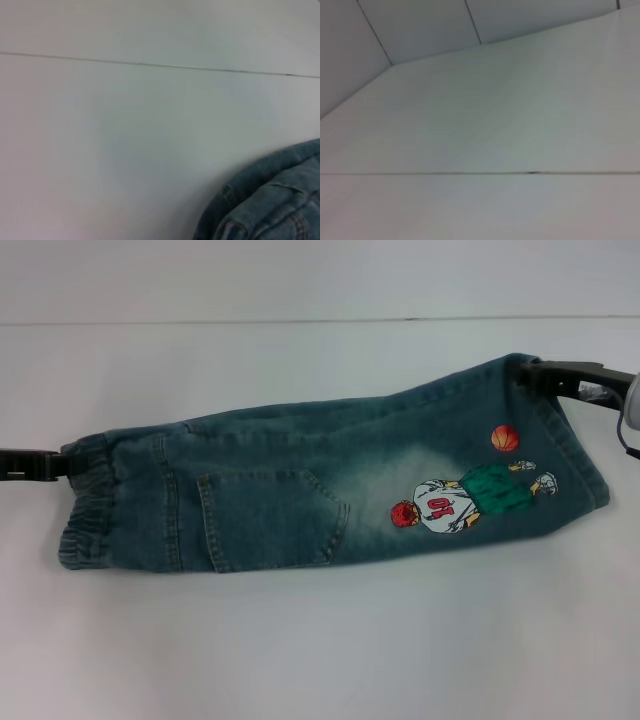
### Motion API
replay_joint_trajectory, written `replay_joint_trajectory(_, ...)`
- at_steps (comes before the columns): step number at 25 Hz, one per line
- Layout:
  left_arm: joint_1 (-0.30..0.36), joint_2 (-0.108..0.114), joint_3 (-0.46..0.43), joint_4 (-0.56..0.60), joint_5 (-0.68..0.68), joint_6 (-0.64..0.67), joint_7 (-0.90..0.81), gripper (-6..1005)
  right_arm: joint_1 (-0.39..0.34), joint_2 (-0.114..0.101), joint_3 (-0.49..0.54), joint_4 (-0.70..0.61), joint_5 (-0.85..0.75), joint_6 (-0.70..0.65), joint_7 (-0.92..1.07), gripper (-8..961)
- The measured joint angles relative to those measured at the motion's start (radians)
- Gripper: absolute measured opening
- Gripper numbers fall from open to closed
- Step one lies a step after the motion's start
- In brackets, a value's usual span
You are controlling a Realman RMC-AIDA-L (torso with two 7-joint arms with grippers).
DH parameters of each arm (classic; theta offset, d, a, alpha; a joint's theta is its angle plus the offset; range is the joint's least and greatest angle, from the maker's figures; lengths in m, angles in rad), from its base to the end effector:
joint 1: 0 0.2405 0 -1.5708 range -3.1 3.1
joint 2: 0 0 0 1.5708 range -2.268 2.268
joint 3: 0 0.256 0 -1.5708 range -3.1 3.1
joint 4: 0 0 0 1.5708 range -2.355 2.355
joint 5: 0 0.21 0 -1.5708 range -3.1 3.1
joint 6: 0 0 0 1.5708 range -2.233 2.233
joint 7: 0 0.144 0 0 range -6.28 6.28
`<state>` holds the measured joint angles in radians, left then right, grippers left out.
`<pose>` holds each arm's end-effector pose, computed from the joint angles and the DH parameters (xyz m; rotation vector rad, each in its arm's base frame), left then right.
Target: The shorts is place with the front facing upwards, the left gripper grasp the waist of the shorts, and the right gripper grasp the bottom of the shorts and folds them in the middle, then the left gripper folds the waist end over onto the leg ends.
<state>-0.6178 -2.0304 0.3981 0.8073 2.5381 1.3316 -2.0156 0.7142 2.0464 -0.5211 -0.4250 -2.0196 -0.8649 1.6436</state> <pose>-0.3281 0.3689 0.0675 -2.2024 -1.3414 -0.2353 0.2956 0.4235 0.0071 -2.0658 1.1306 0.5323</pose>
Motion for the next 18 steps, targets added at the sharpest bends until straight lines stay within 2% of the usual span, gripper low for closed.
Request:
replay_joint_trajectory(3,-0.003,-0.005,0.01,-0.001,-0.004,-0.005,-0.001,106,0.002,0.014,-0.01,-0.002,0.002,0.017,-0.009,86)
replay_joint_trajectory(5,-0.003,-0.019,0.012,0.01,-0.016,-0.02,-0.002,138,0.003,0.027,-0.009,-0.009,0.003,0.029,-0.019,127)
replay_joint_trajectory(8,0.007,-0.035,0.02,0.022,-0.049,-0.062,0.001,184,0.005,0.03,-0.002,-0.008,0.011,0.038,-0.022,212)
replay_joint_trajectory(12,0.015,-0.036,0.034,0.017,-0.055,-0.081,0.002,247,-0.001,0.031,-0.006,-0.009,0.047,0.039,-0.031,342)
replay_joint_trajectory(18,0.028,-0.027,0.006,0.024,-0.061,-0.083,-0.008,524,-0.006,0.027,0.0,-0.003,0.071,0.036,-0.047,533)
